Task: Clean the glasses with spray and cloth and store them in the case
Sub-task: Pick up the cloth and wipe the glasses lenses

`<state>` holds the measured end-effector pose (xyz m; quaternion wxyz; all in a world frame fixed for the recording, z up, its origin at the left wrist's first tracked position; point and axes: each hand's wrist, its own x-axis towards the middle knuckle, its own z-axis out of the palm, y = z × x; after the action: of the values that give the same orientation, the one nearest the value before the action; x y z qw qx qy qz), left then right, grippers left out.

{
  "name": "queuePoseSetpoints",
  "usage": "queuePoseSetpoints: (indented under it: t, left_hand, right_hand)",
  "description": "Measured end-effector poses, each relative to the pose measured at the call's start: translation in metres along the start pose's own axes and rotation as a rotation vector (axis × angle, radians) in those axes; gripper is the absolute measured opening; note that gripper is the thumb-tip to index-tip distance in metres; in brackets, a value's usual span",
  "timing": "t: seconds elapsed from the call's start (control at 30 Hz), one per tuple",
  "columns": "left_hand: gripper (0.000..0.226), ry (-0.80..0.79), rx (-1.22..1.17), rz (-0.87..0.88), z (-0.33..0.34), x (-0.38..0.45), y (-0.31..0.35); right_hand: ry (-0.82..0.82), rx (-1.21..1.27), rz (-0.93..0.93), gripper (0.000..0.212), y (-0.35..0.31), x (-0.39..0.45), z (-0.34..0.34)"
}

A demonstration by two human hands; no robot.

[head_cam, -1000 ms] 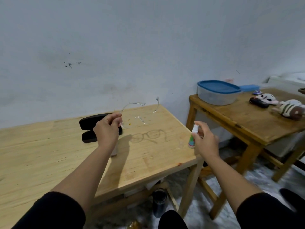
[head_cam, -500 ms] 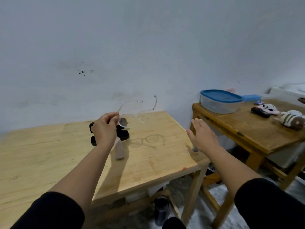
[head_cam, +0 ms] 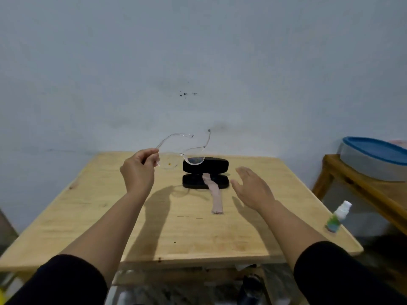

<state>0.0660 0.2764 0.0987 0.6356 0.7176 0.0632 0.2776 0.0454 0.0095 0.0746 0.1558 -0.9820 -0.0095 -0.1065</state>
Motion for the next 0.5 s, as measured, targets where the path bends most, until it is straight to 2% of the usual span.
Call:
queuePoseSetpoints:
  t: [0.17,0.5]
  left_hand:
    - [0.015,0.086,0.063,-0.029,-0.032,0.02,-0.02]
    - [0.014,0.101,0.135,-0.066,-0.04,0.037,-0.051]
  right_hand:
    - [-0.077,0.1,-0.104,0.047,-0.031,0.019,0.037]
    - [-0.23,0.108,-0.187,0.038,-0.034,0.059,0.059]
